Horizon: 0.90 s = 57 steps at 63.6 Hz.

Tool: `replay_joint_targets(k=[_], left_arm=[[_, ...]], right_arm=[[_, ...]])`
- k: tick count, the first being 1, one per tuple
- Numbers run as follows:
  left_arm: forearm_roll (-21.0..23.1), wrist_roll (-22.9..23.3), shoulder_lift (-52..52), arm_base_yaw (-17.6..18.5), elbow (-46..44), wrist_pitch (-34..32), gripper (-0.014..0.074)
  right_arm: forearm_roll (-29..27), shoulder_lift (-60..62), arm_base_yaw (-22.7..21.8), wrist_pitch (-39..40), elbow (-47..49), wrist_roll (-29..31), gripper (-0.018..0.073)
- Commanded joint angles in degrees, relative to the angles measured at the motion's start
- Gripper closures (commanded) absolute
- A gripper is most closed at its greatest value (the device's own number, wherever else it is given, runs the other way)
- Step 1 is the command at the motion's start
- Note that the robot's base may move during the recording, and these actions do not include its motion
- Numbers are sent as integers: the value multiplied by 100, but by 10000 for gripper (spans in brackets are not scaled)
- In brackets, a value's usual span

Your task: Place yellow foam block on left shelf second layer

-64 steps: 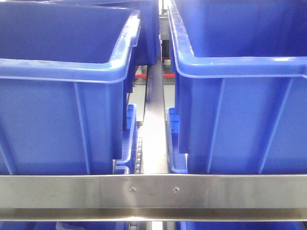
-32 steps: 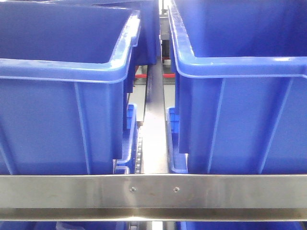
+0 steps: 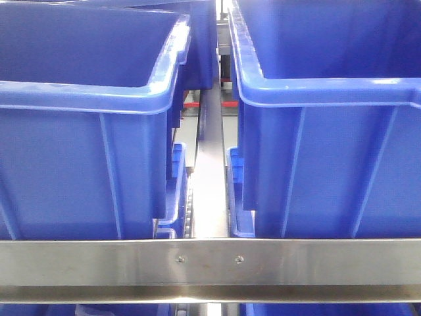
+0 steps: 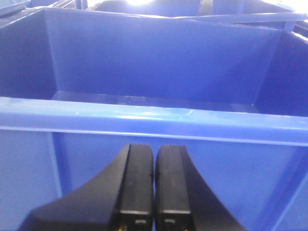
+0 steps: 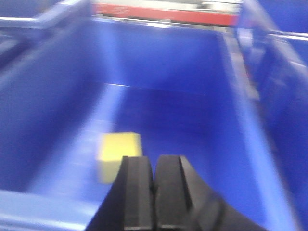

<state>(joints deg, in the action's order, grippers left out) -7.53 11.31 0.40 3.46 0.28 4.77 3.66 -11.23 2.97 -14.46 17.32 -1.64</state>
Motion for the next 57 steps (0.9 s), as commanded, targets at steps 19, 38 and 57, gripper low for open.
replay_joint_targets(k=[19,38,57], left_arm=[[42,22,78,15,158,-508,460],[42,22,78,15,158,-508,460],[42,22,78,15,158,-508,460]], right_arm=[[-153,1266,-742,1536,-1650,68,503],[-153,1277,-742,1549,-1778,68,503],[-153,1277,-742,1530,-1778,68,503]])
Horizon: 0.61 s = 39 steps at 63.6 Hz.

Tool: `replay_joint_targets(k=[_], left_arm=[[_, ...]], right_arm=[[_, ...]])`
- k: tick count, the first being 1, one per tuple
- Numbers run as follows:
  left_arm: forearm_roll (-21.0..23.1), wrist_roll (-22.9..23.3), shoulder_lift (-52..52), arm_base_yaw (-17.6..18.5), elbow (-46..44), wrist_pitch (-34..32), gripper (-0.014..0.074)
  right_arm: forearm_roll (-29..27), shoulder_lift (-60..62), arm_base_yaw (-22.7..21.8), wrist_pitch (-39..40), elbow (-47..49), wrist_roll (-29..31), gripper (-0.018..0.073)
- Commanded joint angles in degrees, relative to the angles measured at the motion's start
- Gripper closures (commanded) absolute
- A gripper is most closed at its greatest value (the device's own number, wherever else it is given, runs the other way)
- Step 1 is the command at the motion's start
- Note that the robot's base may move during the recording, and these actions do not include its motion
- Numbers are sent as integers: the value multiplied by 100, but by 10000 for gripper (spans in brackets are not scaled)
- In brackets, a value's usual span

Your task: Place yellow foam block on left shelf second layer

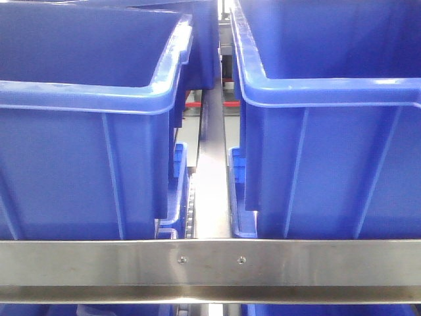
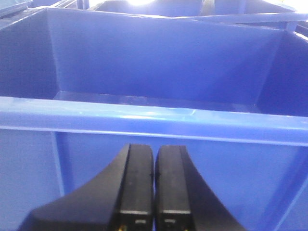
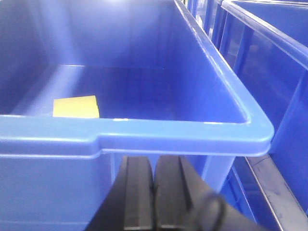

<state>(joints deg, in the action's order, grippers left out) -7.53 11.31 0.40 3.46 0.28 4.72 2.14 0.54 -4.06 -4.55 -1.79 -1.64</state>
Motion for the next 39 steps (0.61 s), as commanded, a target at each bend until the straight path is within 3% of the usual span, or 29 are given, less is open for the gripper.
replay_joint_targets(k=[1,39], left_arm=[[42,22,78,15,158,-503,460],[42,22,78,15,158,-503,460]], right_arm=[[-1,100,-40,539,133,68,503],[-1,100,-40,539,133,68,503]])
